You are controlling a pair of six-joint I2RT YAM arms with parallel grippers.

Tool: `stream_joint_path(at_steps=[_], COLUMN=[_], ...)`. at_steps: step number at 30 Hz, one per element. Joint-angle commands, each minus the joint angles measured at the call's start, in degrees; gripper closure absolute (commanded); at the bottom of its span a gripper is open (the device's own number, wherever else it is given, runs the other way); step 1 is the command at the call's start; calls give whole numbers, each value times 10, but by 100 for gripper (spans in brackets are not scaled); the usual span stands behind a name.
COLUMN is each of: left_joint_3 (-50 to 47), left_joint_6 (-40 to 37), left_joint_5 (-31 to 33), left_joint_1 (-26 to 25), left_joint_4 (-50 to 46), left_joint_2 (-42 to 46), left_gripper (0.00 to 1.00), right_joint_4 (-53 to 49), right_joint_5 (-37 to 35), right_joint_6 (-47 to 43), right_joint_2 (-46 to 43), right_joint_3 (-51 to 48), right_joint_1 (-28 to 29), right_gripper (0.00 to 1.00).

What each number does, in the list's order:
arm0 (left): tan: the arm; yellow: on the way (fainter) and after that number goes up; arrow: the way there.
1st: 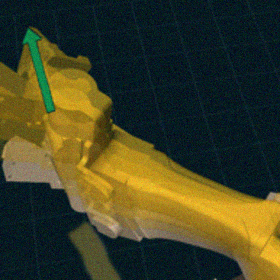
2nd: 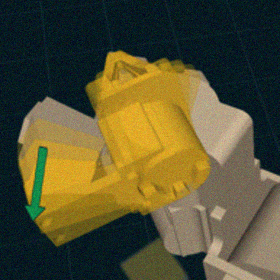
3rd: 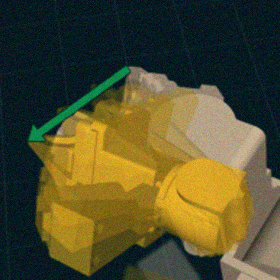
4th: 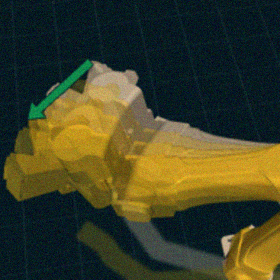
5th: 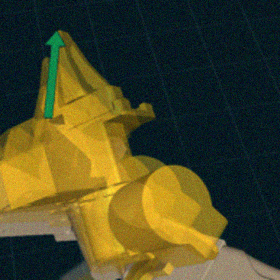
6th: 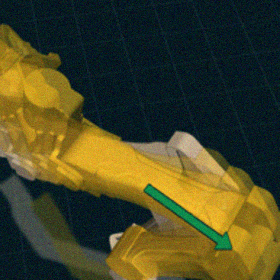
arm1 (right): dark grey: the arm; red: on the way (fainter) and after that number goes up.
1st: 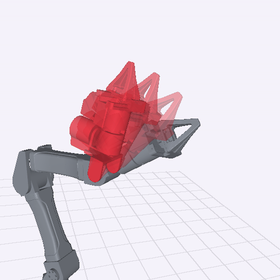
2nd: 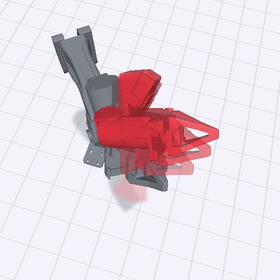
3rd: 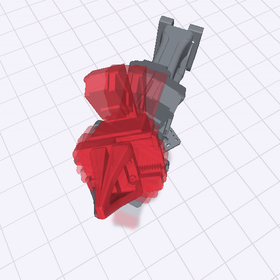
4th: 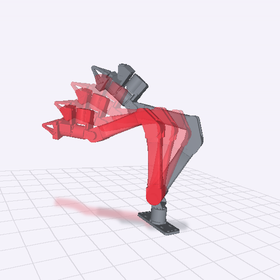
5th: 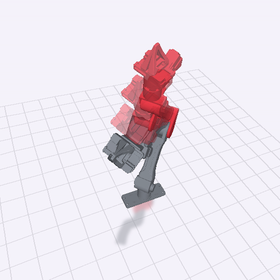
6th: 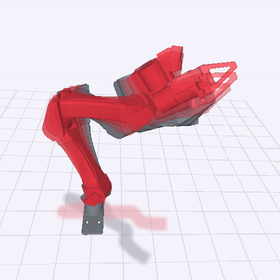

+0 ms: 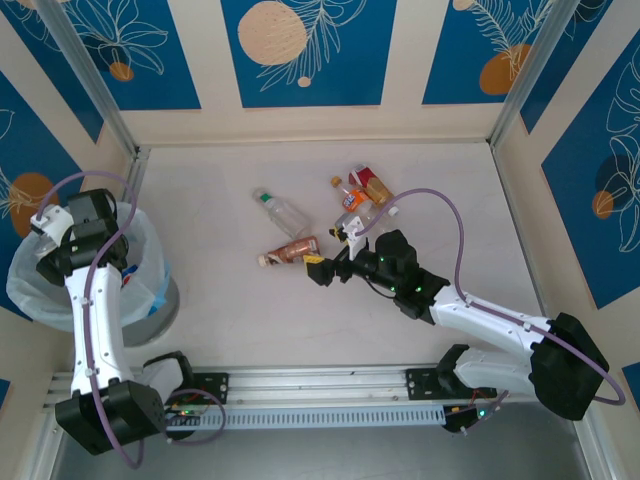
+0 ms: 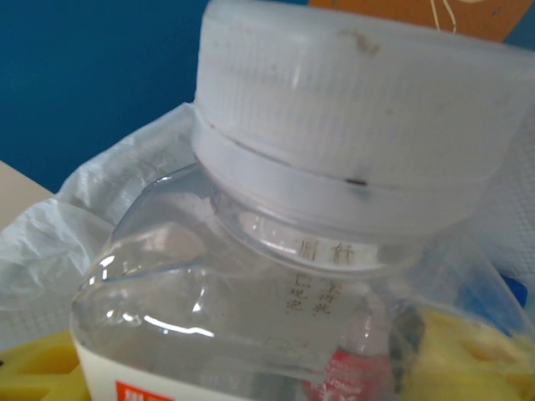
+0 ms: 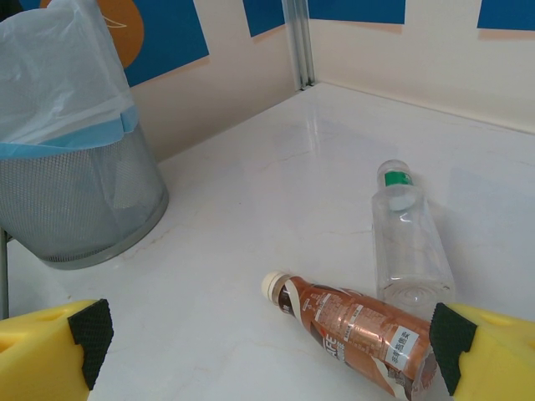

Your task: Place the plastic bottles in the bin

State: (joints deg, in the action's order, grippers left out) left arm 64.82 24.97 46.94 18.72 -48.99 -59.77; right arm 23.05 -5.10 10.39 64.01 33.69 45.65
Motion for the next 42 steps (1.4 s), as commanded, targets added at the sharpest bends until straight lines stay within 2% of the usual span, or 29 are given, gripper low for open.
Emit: stream_joint_path(at_steps=[1,5,7,13,19,26,31,37,42], left_joint_3=[26,44,48,52,59,60,72,88,104], left_joint_6=[-12,-22,-22,-16,-31,-50,-28,-21,-22], left_joint_5=[-32,-65,-73,-76,-126,-279,-316,-337,-321], left_joint_1=[7,4,2,0,-2,-6,-17,-60,-144], left_joint_4=[-14,-24,-25,-23,-22,4,4,2,6], left_joint_2=[3,9,12,16,20,56,72,83,76], left_gripper=[27,13,1,1,1,1,1,1,1], right_joint_4=[1,0,-1,-3,-16,-58,-94,-163,-249], right_joint_5=[-3,-3,-2,0,-4,-66,-102,-106,-105], right_joint_6=[-14,-14,-14,-14,-8,21,44,40,70], right_joint_2=[4,10,14,20,24,36,36,35,48], right_joint_3=[10,14,19,27,35,52,57,69,94], right_joint_1=[3,3,3,3,3,2,-10,-48,-118], right_gripper=[0,1,1,0,1,1,0,0,1])
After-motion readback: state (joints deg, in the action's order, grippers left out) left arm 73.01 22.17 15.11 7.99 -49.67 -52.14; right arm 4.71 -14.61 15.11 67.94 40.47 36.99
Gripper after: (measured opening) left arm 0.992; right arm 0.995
